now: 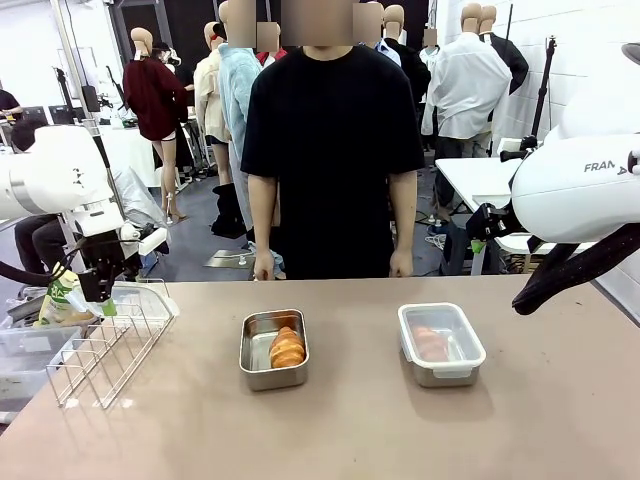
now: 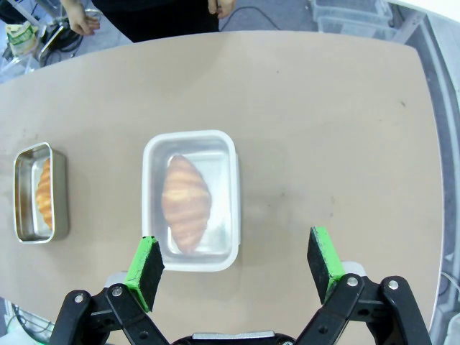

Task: Place the bread in airtight containers.
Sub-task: Pick up one Airtight Container lid and hand it to the human.

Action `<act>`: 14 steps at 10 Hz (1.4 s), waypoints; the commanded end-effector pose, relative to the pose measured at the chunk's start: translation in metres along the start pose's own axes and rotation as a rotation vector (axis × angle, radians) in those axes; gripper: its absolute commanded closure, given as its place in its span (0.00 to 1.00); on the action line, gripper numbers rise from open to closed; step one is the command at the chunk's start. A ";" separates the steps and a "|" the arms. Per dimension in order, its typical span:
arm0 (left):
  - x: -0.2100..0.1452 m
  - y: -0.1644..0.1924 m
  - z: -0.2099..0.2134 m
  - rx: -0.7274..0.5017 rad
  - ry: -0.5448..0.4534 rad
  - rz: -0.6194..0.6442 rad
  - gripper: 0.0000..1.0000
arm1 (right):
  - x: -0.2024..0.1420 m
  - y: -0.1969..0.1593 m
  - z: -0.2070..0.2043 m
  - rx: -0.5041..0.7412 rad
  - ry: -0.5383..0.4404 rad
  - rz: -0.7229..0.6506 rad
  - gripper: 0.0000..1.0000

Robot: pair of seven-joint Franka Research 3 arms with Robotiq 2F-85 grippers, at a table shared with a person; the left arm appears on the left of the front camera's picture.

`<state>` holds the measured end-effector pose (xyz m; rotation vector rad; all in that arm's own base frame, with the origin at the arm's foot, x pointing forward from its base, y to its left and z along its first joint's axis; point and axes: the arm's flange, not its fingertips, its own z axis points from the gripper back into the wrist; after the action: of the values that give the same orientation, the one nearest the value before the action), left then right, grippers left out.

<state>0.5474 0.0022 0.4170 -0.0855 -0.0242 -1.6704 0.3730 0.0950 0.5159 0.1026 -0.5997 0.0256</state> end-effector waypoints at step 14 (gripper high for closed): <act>-0.009 0.003 0.023 -0.025 -0.030 0.026 1.00 | 0.000 0.001 -0.001 0.001 -0.002 -0.001 0.00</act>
<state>0.5678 0.0066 0.4320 -0.0645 -0.0441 -1.6649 0.3730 0.0950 0.5159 0.1026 -0.5996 0.0256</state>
